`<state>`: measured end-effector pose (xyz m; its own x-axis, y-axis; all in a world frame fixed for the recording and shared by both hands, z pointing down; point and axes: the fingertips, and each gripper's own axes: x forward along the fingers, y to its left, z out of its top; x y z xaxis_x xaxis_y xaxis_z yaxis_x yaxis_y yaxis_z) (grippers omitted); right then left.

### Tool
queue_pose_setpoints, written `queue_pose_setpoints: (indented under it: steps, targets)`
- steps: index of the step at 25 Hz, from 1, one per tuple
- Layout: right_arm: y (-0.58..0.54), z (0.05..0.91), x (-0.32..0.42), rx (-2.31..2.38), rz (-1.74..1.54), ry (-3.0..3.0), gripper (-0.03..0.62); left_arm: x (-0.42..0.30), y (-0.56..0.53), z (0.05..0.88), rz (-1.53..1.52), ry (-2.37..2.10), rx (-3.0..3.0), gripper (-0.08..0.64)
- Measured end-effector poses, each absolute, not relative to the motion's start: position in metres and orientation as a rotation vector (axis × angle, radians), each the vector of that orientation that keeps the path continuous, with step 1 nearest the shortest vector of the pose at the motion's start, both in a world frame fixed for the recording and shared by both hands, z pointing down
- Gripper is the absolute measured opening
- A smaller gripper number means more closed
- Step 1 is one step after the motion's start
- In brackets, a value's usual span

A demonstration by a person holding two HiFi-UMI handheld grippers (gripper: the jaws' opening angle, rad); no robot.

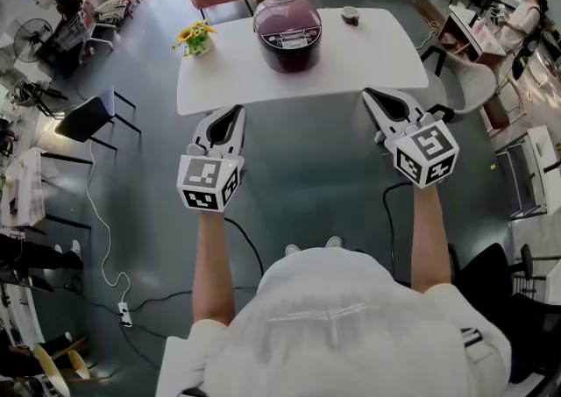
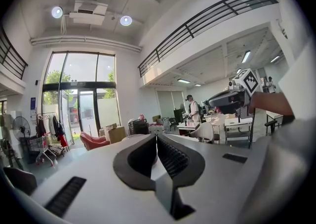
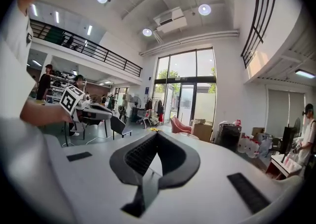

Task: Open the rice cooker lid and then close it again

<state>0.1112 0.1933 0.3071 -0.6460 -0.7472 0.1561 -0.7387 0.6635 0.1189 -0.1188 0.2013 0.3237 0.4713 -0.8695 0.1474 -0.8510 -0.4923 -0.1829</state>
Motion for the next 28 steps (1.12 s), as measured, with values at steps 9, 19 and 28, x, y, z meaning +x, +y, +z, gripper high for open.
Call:
queue_pose_setpoints:
  steps: [9, 19, 28]
  targets:
    - [0.192, 0.307, 0.113, 1.216, -0.053, -2.698, 0.131, -0.118, 0.197, 0.338, -0.377, 1.566, -2.625, 0.173]
    - [0.188, 0.319, 0.127, 1.188, -0.054, -2.679, 0.195, -0.104, 0.193, 0.347, -0.407, 1.590, -2.637, 0.176]
    - [0.179, 0.334, 0.151, 1.166, 0.018, -2.721, 0.193, -0.073, 0.188, 0.358, -0.441, 1.598, -2.654, 0.176]
